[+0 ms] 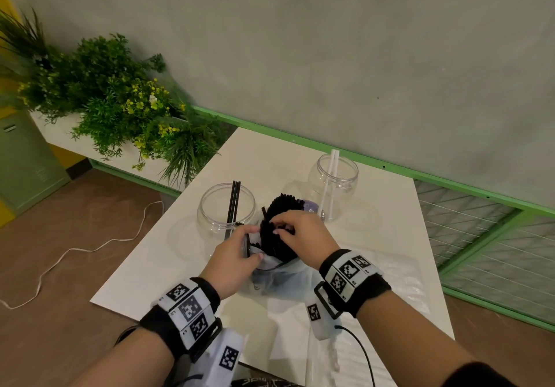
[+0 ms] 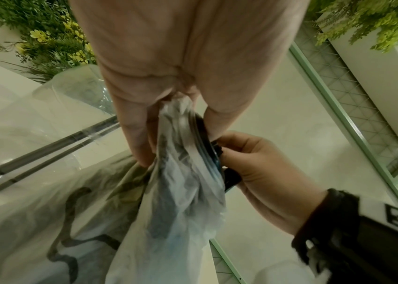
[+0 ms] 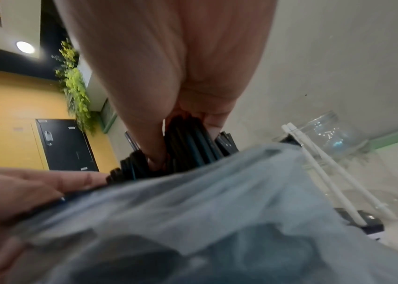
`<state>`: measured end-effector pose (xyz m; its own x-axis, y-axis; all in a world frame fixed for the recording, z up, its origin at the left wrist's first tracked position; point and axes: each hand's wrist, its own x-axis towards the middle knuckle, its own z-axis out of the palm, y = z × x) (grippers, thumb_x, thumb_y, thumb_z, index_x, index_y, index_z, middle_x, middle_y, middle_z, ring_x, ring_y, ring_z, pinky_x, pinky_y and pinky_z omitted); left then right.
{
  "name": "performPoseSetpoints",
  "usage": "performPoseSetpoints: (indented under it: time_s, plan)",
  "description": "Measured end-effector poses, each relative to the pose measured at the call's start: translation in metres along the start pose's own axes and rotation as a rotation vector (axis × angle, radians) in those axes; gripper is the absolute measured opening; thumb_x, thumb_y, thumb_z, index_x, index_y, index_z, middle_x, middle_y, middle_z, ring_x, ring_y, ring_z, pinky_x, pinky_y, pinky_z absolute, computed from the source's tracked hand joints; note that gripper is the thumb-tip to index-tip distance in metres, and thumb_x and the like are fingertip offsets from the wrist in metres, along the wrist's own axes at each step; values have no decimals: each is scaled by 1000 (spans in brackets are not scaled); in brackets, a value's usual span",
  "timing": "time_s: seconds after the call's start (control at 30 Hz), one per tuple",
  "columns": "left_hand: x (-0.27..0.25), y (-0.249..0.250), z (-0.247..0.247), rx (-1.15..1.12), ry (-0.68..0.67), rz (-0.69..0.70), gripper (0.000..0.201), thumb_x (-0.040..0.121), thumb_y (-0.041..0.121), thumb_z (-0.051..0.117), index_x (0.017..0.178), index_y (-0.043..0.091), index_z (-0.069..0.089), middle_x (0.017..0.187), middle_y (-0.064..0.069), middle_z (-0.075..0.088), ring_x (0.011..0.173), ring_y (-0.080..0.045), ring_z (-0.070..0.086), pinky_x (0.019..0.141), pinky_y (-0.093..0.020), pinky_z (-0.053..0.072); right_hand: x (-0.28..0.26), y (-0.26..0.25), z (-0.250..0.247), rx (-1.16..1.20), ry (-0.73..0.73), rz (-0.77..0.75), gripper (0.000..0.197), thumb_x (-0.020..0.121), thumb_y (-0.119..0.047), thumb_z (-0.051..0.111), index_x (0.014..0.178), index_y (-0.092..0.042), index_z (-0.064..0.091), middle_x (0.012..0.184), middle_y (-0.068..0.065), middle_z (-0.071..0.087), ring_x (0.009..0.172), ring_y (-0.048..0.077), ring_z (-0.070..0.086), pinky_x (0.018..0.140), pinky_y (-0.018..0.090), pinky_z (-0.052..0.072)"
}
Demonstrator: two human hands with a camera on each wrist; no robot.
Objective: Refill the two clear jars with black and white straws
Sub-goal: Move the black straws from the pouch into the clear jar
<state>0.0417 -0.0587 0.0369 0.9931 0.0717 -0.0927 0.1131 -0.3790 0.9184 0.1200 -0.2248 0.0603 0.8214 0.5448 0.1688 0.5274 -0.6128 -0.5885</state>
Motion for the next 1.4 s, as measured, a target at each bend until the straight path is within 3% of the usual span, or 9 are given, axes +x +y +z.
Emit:
performPoseSetpoints:
  time_s: [0.23,0.37,0.47,0.57,0.8,0.93,1.1,1.27,1.4]
  plan:
    - [-1,-2,-3,43,6,-17,44,86,14,62,126,26,46,121,2,58,113,-14,53,93,-23,40,-12,19,7,-186,187,-112,58,84,-2,59,138,-20,44,129,5,50,110,24,50,99,40,44]
    - [-2,2,-1,66,0,10,42,87,12,62,126,21,47,119,9,54,110,-9,51,88,-16,35,-8,15,1,-534,57,-354,73,76,-2,48,144,-25,33,152,1,34,124,29,42,98,43,40]
    - [-2,2,0,63,-1,6,42,87,13,62,125,22,48,118,6,56,110,-10,52,89,-18,36,0,19,1,-564,-45,-443,54,78,-12,35,127,-18,57,135,-1,55,120,29,50,90,44,47]
    - [-2,0,-2,49,3,-8,42,87,13,63,124,25,49,120,5,56,114,-11,51,90,-19,36,0,27,-1,-468,65,-490,30,82,-2,53,108,-8,67,110,6,66,101,28,58,82,43,52]
    - [-2,-1,-4,70,3,-7,41,87,16,62,124,26,48,119,4,56,100,-8,50,71,-4,37,-27,53,-1,-344,337,-285,29,93,-23,51,113,-9,67,112,3,67,106,18,54,93,37,47]
    - [-3,0,-3,40,-12,1,40,87,14,62,121,30,47,124,6,54,113,-7,48,88,-17,34,-47,46,4,-308,337,-179,43,98,-23,42,138,-10,48,142,2,48,131,21,42,111,36,34]
    - [-5,2,-1,40,-37,14,46,85,7,62,118,34,45,118,5,58,109,-9,54,86,-11,39,-75,20,20,-61,364,-190,26,95,-19,48,112,-9,63,111,2,59,106,13,53,97,24,42]
    - [-8,7,1,34,-44,34,56,83,0,59,120,37,41,100,16,59,91,-4,57,70,-3,40,-67,20,35,210,297,171,36,85,-29,69,116,-17,53,105,-9,57,96,0,55,82,14,43]
    - [-12,13,3,-1,-43,43,57,84,4,62,127,35,41,96,16,53,84,5,52,66,-5,39,-58,10,43,158,156,220,49,81,-37,72,123,-22,52,108,-7,60,92,5,56,81,16,45]
